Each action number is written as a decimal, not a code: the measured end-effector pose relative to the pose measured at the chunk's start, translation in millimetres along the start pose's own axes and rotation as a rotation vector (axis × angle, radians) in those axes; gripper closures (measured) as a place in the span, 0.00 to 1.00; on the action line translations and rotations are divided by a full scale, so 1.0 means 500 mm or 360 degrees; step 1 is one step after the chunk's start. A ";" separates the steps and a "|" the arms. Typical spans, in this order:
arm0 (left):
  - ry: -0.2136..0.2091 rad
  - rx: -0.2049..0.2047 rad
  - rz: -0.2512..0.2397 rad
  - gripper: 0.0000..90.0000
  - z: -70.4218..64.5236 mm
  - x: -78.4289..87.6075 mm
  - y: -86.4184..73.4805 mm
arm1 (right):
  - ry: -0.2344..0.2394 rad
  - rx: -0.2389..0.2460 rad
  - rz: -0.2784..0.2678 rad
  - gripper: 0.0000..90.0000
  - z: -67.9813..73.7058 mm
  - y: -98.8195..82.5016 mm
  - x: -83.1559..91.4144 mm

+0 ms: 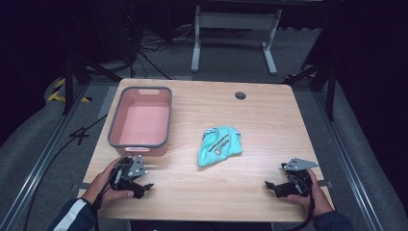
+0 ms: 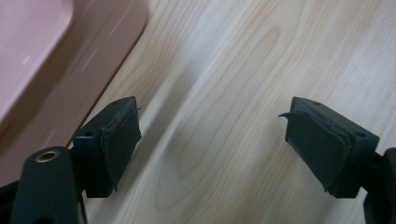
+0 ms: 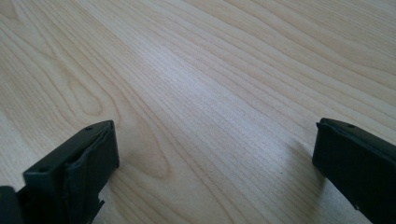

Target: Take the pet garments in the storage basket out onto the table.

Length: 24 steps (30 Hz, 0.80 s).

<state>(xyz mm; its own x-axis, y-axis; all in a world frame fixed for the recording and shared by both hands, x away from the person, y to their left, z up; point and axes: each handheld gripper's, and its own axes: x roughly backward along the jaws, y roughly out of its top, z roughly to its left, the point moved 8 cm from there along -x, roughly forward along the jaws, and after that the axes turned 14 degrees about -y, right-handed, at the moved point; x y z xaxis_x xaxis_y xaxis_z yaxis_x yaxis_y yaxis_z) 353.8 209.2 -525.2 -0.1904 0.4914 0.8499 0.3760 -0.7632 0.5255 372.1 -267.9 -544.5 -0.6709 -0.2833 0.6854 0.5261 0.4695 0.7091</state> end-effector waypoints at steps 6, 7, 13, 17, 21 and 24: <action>-0.0087 0.0122 -0.0149 0.18 0.020 0.010 -0.045 | 0.0001 0.0000 0.0000 0.01 0.000 0.000 0.000; -0.0087 0.0122 -0.0149 0.18 0.020 0.010 -0.045 | 0.0001 0.0001 0.0000 0.01 0.000 0.000 0.000; -0.0153 0.0201 -0.0365 0.17 0.030 0.010 -0.073 | 0.0002 0.0003 -0.0001 0.01 0.000 0.000 0.000; -0.0139 0.0210 -0.0363 0.17 0.030 0.011 -0.073 | 0.0002 0.0002 -0.0001 0.01 0.000 0.000 0.000; -0.0140 0.0210 -0.0364 0.16 0.030 0.010 -0.073 | 0.0000 0.0000 -0.0001 0.01 0.000 -0.001 0.000; -0.0136 0.0214 -0.0364 0.16 0.030 0.011 -0.073 | -0.0002 -0.0001 0.0000 0.01 0.000 -0.001 0.001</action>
<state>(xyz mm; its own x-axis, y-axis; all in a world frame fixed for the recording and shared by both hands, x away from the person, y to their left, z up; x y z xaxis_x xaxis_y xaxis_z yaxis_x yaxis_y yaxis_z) 352.4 246.0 -540.5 -0.2090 0.6825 0.7004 0.4500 -0.5687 0.6885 371.8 -268.1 -544.5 -0.6714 -0.2823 0.6852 0.5266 0.4688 0.7091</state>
